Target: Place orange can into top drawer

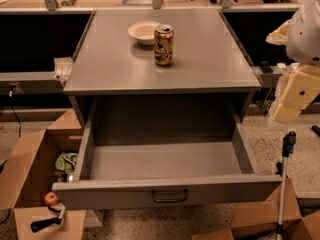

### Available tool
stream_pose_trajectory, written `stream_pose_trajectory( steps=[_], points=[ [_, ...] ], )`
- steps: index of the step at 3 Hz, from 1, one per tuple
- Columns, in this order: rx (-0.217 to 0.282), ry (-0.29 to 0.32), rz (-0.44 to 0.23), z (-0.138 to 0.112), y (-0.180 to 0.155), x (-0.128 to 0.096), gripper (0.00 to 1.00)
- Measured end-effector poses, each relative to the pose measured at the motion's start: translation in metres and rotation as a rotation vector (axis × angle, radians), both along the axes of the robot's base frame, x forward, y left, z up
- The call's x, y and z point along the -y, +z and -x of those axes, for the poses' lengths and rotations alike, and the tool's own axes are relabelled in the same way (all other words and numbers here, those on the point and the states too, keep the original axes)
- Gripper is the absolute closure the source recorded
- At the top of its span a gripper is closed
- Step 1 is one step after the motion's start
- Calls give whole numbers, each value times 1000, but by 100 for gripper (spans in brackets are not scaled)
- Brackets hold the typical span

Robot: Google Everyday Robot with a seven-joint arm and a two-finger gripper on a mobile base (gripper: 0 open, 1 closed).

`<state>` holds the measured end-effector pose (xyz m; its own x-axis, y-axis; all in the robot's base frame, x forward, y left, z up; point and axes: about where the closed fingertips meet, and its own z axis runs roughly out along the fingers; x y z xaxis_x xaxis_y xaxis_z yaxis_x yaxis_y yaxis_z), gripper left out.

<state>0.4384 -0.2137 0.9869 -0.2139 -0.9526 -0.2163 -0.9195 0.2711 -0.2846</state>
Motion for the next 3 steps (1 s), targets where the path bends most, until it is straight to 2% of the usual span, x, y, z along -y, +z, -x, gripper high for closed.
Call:
stream_pose_trajectory(
  steps=[1,2,3],
  points=[
    [0,0,0,0,0,0,0],
    [35,9,-147,-69,-19,-19,0],
    [46,19,-286,-128,-44,-39,0]
  ],
)
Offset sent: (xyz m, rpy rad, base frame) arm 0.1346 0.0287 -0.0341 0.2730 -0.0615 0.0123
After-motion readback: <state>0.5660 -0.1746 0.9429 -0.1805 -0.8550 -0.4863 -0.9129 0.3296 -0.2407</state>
